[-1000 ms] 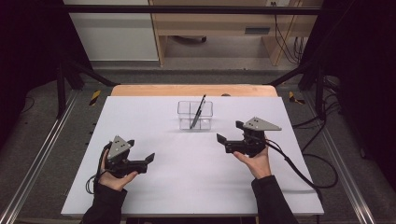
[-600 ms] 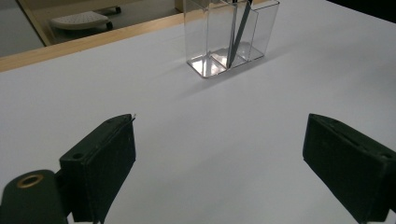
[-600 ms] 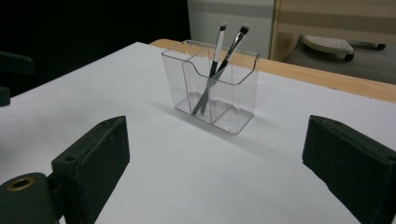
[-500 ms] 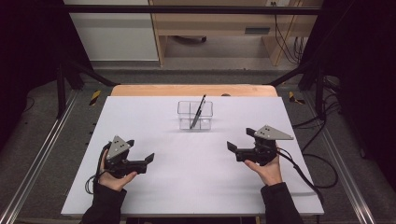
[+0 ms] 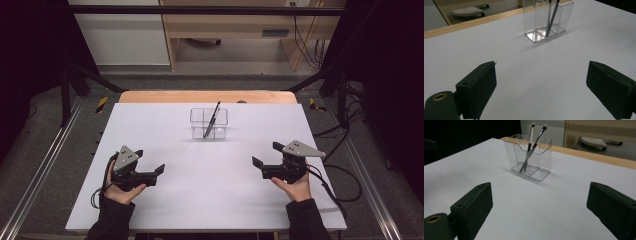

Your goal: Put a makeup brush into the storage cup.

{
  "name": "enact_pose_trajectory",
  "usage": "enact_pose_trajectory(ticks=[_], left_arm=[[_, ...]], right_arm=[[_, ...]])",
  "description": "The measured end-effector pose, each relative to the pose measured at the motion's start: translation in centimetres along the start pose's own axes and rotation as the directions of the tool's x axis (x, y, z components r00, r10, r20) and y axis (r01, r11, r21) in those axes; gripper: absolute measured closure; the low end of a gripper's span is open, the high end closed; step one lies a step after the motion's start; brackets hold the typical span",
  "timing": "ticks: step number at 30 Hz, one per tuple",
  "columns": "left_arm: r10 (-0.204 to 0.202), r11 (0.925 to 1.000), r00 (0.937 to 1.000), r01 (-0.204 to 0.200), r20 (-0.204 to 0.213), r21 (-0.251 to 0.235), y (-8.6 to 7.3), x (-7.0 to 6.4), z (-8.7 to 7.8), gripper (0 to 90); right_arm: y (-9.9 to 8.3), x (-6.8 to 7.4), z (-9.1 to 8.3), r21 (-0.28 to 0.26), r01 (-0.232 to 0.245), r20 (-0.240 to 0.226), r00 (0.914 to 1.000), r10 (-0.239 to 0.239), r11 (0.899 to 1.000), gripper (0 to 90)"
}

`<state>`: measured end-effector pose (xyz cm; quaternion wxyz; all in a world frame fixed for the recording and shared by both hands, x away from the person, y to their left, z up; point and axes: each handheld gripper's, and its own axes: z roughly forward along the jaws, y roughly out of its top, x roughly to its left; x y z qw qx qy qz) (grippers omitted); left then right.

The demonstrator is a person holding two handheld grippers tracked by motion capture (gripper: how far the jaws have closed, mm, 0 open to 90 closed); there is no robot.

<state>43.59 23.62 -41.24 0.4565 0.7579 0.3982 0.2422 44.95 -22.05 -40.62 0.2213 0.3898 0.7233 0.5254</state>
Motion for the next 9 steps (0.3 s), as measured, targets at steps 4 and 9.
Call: enact_pose_trajectory(ticks=[4, 9], left_arm=[[0.001, 1.0000, 1.0000, -0.001, -0.001, 0.004, -0.06, 0.04, 0.09, 8.8], [-0.003, 1.0000, 1.0000, 0.003, 0.001, -0.003, -0.06, 0.08, 0.01, 8.8]], right_arm=[[-0.12, -0.06, -0.25, -0.001, 0.003, 0.005, 1.0000, -0.003, 1.000, 7.0], [-0.22, -0.08, -0.38, 0.001, 0.002, 0.008, 1.0000, -0.002, 1.000, 6.9]])
